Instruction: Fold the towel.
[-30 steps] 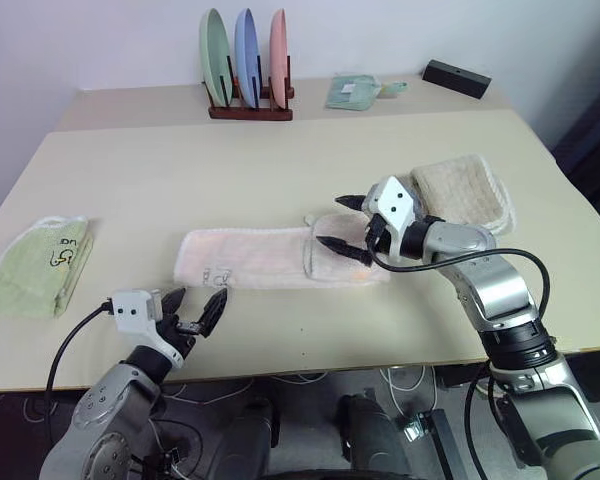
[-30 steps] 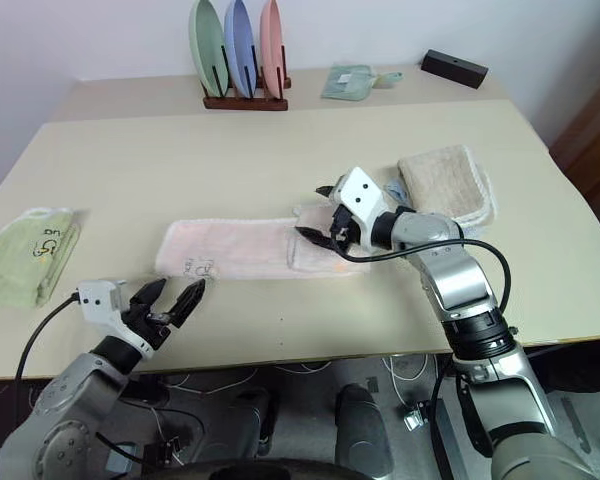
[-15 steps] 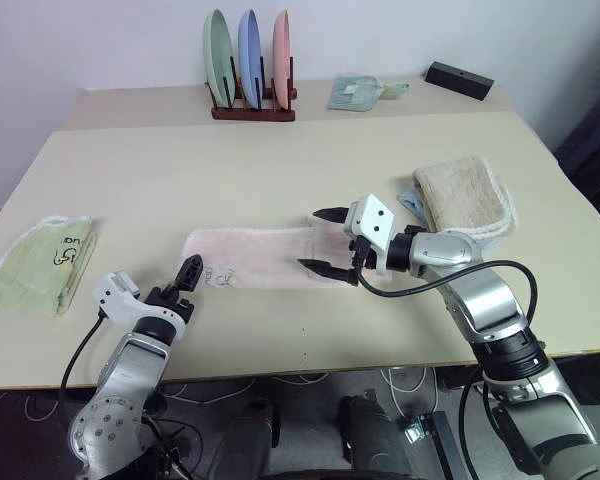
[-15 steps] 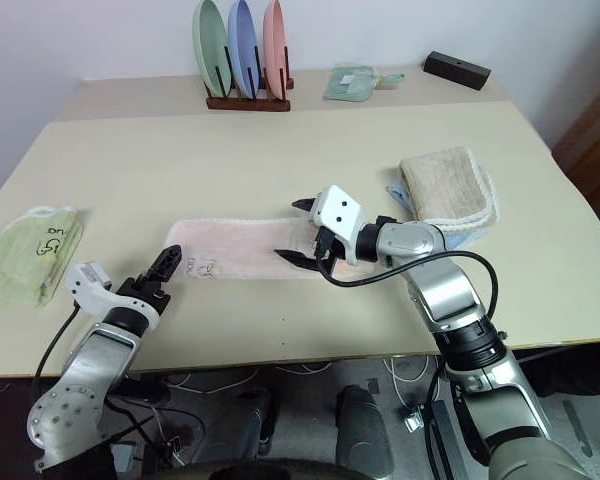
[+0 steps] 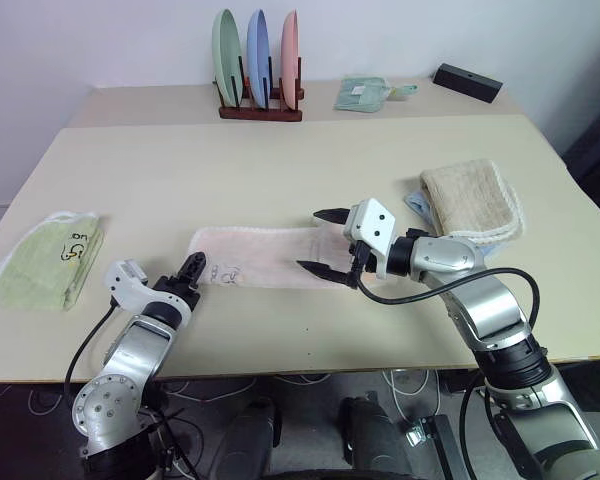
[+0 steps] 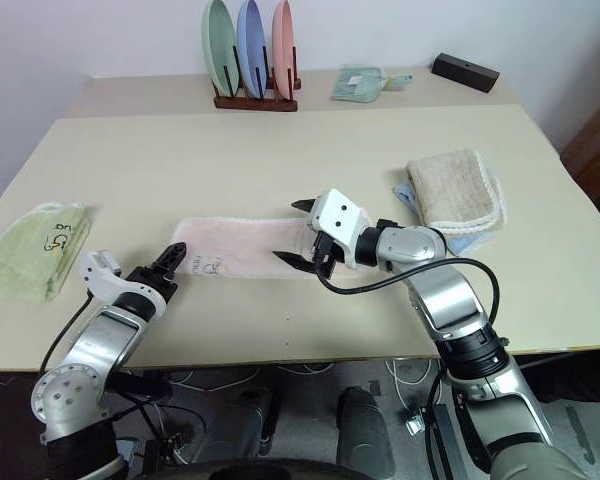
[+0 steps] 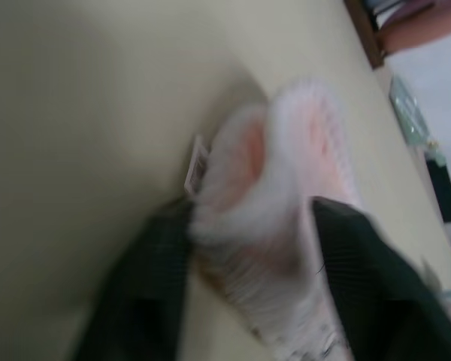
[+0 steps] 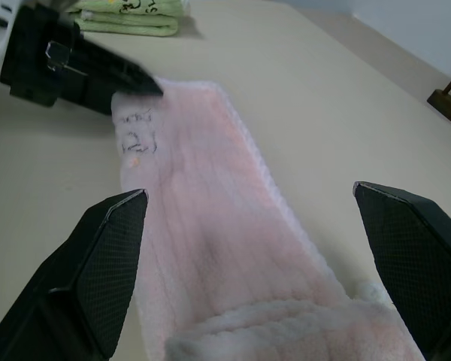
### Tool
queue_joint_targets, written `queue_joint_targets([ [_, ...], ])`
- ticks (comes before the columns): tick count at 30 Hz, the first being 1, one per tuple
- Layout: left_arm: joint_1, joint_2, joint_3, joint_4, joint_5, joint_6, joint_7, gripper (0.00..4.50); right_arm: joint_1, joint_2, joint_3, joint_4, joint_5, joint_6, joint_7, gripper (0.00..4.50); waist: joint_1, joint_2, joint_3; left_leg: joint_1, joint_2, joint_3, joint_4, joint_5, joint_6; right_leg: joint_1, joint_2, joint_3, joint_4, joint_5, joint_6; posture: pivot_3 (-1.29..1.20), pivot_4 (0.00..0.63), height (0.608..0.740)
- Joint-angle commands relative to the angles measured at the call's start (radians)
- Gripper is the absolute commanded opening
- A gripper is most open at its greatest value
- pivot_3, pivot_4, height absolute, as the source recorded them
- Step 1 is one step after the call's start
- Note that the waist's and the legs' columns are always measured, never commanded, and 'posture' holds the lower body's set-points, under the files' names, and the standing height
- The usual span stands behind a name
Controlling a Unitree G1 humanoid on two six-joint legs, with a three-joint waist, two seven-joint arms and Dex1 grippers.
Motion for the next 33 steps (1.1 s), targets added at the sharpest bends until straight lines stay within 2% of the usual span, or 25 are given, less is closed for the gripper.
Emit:
queue_joint_targets([
  [1, -0.010, 0.006, -0.009, -0.017, -0.021, -0.017, 0.005, 0.87, 0.005, 0.006, 0.002, -0.040, -0.003, -0.007, -0.006, 4.50, -0.001, -0.001, 0.000, 0.000, 0.000, 0.000, 0.000, 0.000, 0.000, 0.000, 0.000, 0.000, 0.000, 0.000, 0.000, 0.00, 0.150, 0.740],
  [2, -0.011, 0.010, -0.008, -0.022, -0.020, -0.024, 0.002, 0.32, 0.007, 0.006, 0.003, -0.042, -0.003, -0.005, -0.006, 4.50, -0.002, -0.001, 0.000, 0.000, 0.000, 0.000, 0.000, 0.000, 0.000, 0.000, 0.000, 0.000, 0.000, 0.000, 0.000, 0.00, 0.150, 0.740],
  [3, -0.014, 0.016, -0.001, -0.035, -0.022, -0.037, -0.009, 0.03, 0.010, 0.005, 0.005, -0.044, -0.003, -0.004, -0.007, 4.50, -0.002, -0.001, 0.000, 0.000, 0.000, 0.000, -0.001, 0.000, 0.000, 0.000, 0.000, 0.000, 0.000, 0.000, 0.000, 0.00, 0.150, 0.740],
  [5, -0.024, 0.040, 0.023, -0.062, -0.018, -0.068, -0.035, 0.03, 0.015, 0.001, 0.004, -0.048, -0.003, 0.000, -0.007, 4.50, -0.003, -0.001, 0.000, 0.000, 0.000, 0.000, -0.001, 0.000, 0.000, -0.001, 0.001, 0.000, 0.000, 0.000, 0.000, 0.00, 0.150, 0.740],
  [9, -0.037, 0.163, 0.087, -0.091, 0.014, -0.114, -0.093, 0.03, 0.028, -0.013, -0.008, -0.049, -0.003, 0.006, -0.009, 4.50, -0.005, -0.001, 0.001, 0.000, 0.001, 0.000, -0.001, 0.000, 0.000, -0.001, 0.001, 0.000, 0.000, 0.000, -0.001, 0.00, 0.150, 0.740],
  [12, -0.024, 0.314, 0.162, -0.085, 0.035, -0.121, -0.178, 0.03, 0.043, -0.035, -0.023, -0.050, -0.001, 0.009, -0.001, 4.50, -0.003, -0.001, 0.001, 0.000, 0.001, 0.001, -0.001, 0.000, 0.000, -0.002, 0.001, 0.000, -0.001, 0.000, -0.001, 0.00, 0.150, 0.740],
  [15, -0.015, 0.419, 0.170, -0.090, 0.069, -0.119, -0.256, 0.03, 0.053, -0.050, -0.027, -0.045, -0.002, 0.005, 0.004, 4.50, -0.004, -0.002, 0.001, -0.001, 0.001, 0.001, -0.001, 0.000, 0.000, -0.002, 0.001, 0.000, -0.001, 0.000, -0.003, 0.00, 0.150, 0.740],
  [19, -0.013, 0.530, 0.044, -0.145, 0.188, -0.109, -0.406, 0.03, 0.053, -0.049, -0.022, -0.022, -0.012, -0.006, 0.003, 4.50, -0.001, -0.002, 0.001, -0.001, 0.001, 0.001, -0.001, 0.000, 0.000, -0.002, 0.001, 0.000, -0.002, -0.001, -0.004, 0.00, 0.150, 0.740],
  [23, -0.057, 0.577, -0.148, -0.226, 0.296, -0.104, -0.522, 0.03, 0.056, -0.047, -0.022, -0.014, -0.017, -0.009, -0.001, 4.50, -0.003, -0.002, 0.001, -0.001, 0.001, 0.001, -0.001, 0.000, 0.000, -0.001, 0.001, 0.000, -0.002, -0.001, -0.004, 0.00, 0.150, 0.740],
  [25, -0.072, 0.581, -0.205, -0.243, 0.333, -0.105, -0.553, 0.03, 0.058, -0.047, -0.023, -0.012, -0.019, -0.009, -0.002, 4.50, -0.005, -0.002, 0.001, -0.001, 0.001, 0.001, -0.002, 0.000, 0.000, -0.002, 0.001, 0.000, -0.002, 0.000, -0.004, 0.00, 0.150, 0.740],
  [29, -0.156, 0.563, -0.461, -0.236, 0.498, -0.089, -0.616, 0.03, 0.071, -0.051, -0.027, -0.010, -0.026, -0.012, -0.008, 4.50, -0.008, -0.002, 0.001, -0.001, 0.002, 0.002, -0.002, 0.000, 0.000, -0.002, 0.002, 0.000, -0.002, 0.001, -0.002, 0.00, 0.150, 0.740],
  [33, -0.198, 0.536, -0.585, -0.168, 0.629, -0.103, -0.657, 0.03, 0.079, -0.051, -0.034, -0.017, -0.027, -0.006, -0.020, 4.50, -0.012, -0.002, 0.001, -0.001, 0.002, 0.002, -0.002, 0.000, 0.000, -0.003, 0.002, 0.001, -0.002, 0.001, -0.001, 0.00, 0.150, 0.740],
])
